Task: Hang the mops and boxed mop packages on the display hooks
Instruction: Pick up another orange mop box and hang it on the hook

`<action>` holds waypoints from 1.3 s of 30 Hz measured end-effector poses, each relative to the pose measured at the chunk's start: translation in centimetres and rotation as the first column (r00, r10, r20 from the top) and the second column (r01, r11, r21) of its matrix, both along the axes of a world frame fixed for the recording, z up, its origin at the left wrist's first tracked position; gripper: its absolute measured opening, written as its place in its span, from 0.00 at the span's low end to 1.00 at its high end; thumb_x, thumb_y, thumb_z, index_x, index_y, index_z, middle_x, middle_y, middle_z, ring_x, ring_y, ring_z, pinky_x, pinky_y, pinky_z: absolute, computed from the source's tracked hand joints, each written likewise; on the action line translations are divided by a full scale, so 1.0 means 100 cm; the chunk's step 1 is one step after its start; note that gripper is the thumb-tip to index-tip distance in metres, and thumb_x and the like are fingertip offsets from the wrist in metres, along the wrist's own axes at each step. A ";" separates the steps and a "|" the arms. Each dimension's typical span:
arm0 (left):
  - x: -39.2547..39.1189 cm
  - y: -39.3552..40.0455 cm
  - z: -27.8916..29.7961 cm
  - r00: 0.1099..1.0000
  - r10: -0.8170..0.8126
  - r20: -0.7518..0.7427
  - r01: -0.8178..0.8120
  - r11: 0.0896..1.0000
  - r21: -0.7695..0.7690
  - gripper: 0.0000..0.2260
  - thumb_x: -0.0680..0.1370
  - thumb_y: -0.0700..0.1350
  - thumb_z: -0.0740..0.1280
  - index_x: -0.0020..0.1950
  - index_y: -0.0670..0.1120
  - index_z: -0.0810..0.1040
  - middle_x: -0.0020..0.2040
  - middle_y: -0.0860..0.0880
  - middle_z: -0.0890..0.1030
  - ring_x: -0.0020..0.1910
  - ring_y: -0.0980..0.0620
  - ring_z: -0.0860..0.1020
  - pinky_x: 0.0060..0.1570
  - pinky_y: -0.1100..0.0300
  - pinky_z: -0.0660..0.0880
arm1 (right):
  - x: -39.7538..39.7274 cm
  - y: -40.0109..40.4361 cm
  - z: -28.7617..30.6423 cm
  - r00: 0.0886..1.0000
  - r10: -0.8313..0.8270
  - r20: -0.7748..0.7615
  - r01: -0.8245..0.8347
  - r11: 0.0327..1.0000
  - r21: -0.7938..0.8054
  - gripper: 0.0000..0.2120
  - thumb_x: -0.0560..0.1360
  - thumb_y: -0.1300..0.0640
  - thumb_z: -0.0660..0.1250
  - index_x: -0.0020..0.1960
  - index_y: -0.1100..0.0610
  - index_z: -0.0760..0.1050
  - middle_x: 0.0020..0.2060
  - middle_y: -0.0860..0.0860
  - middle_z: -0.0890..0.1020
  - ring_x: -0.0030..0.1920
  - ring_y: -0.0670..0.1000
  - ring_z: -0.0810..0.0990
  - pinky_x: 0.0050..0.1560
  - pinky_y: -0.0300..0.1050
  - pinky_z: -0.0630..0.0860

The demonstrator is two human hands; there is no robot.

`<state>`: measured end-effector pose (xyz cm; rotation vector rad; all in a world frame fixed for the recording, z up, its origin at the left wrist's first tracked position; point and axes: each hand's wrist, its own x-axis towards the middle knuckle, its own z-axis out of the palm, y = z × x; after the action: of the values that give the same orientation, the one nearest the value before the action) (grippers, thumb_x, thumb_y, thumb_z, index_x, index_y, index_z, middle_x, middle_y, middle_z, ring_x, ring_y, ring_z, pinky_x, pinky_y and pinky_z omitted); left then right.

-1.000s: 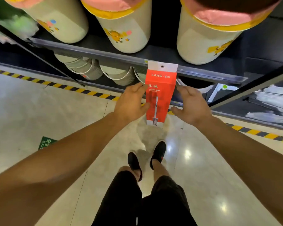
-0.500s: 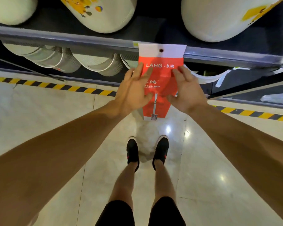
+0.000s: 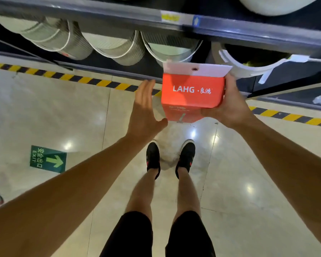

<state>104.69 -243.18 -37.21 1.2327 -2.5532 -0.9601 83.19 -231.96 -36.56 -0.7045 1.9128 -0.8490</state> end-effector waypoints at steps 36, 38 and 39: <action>0.053 0.280 0.284 0.864 -0.366 -0.345 0.489 0.771 0.407 0.43 0.61 0.45 0.83 0.72 0.55 0.69 0.64 0.53 0.79 0.65 0.54 0.75 0.65 0.46 0.75 | 0.152 0.396 0.309 0.893 -0.417 -0.166 0.390 0.904 -0.174 0.48 0.61 0.62 0.84 0.74 0.50 0.64 0.57 0.43 0.78 0.59 0.47 0.78 0.56 0.49 0.79; 0.055 0.308 0.306 0.856 -0.324 -0.404 0.489 0.760 0.429 0.41 0.63 0.40 0.82 0.72 0.54 0.70 0.64 0.54 0.79 0.64 0.57 0.76 0.62 0.49 0.77 | 0.153 0.424 0.334 0.884 -0.435 -0.171 0.387 0.886 -0.254 0.45 0.63 0.61 0.83 0.74 0.49 0.65 0.58 0.45 0.79 0.59 0.46 0.79 0.55 0.46 0.79; 0.055 0.322 0.318 0.850 -0.303 -0.432 0.490 0.756 0.434 0.40 0.64 0.38 0.81 0.72 0.53 0.70 0.63 0.55 0.79 0.63 0.58 0.77 0.59 0.53 0.79 | 0.154 0.438 0.347 0.882 -0.440 -0.172 0.380 0.877 -0.295 0.44 0.64 0.61 0.83 0.74 0.50 0.65 0.58 0.45 0.80 0.58 0.45 0.80 0.55 0.44 0.79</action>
<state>110.23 -211.01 -5.40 0.4977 -2.3772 -1.8933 98.56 -188.21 -1.89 -0.5684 2.2362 -1.3494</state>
